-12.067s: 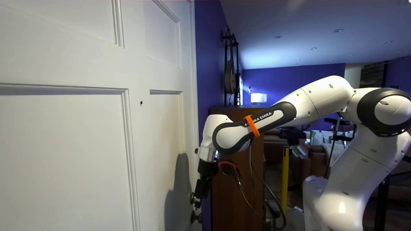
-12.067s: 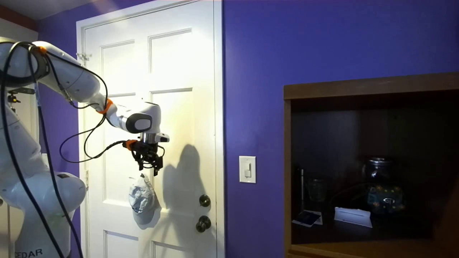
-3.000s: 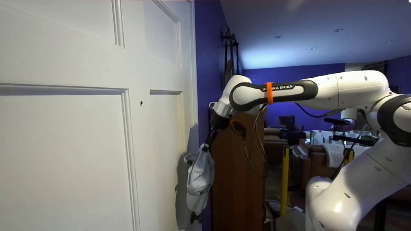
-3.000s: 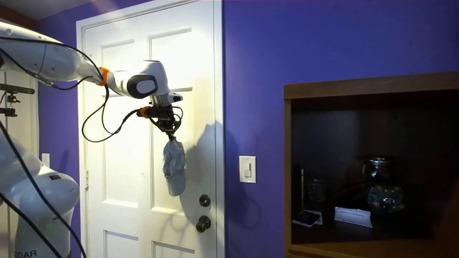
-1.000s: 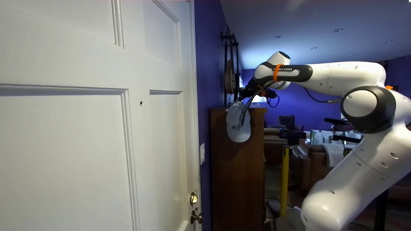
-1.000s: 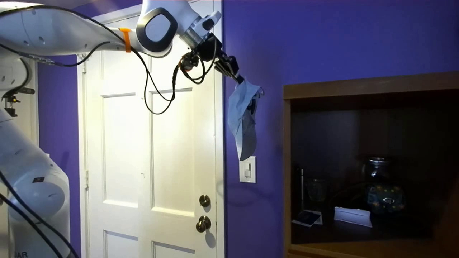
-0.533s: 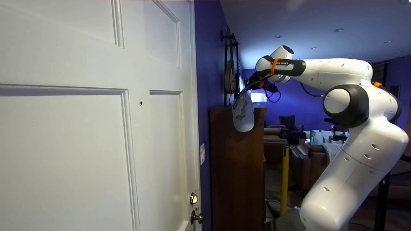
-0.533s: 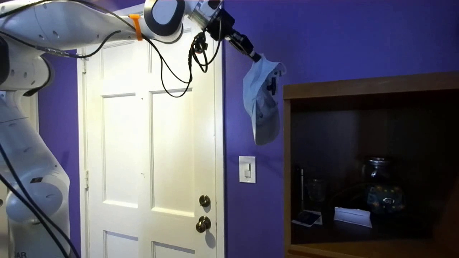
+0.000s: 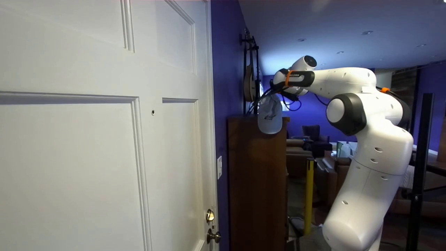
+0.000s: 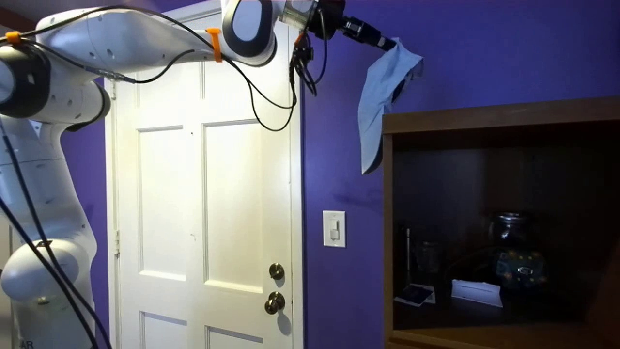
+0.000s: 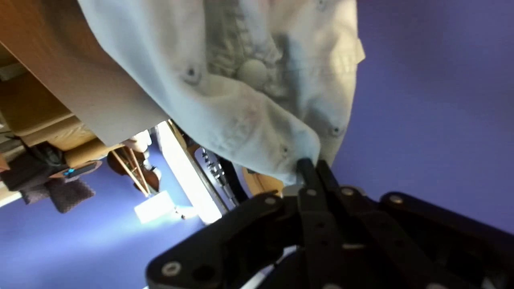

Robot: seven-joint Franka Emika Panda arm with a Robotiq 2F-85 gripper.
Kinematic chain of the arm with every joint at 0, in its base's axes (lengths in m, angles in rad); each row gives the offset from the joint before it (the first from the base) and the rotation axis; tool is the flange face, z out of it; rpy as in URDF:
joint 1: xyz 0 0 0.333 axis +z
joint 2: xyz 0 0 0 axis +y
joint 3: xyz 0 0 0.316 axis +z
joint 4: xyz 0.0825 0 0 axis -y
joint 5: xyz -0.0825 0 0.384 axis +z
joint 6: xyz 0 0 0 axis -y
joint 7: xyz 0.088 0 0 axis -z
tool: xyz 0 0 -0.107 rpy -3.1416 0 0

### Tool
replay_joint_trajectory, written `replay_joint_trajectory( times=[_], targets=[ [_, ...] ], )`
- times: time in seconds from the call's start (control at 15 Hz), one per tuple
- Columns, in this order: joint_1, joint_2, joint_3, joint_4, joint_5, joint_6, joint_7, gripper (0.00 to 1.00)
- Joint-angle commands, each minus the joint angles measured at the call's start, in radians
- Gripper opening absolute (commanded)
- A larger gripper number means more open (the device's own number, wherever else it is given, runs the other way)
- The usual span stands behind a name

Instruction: Shift the hat to the top of the brown object

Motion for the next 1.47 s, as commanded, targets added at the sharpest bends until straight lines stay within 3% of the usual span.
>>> replay_joint_trajectory(
  times=[0.0, 0.47, 0.8, 1.07, 1.4],
  targets=[
    [-0.059, 0.114, -0.015, 0.046, -0.005, 0.140, 0.146, 0.01],
    [-0.168, 0.282, -0.044, 0.143, -0.120, 0.148, 0.578, 0.01],
    [-0.139, 0.353, -0.101, 0.220, -0.164, 0.084, 0.890, 0.01],
    [-0.124, 0.390, -0.089, 0.285, -0.137, 0.037, 0.999, 0.01],
    [-0.131, 0.443, -0.076, 0.332, -0.105, 0.012, 1.016, 0.01]
  ],
)
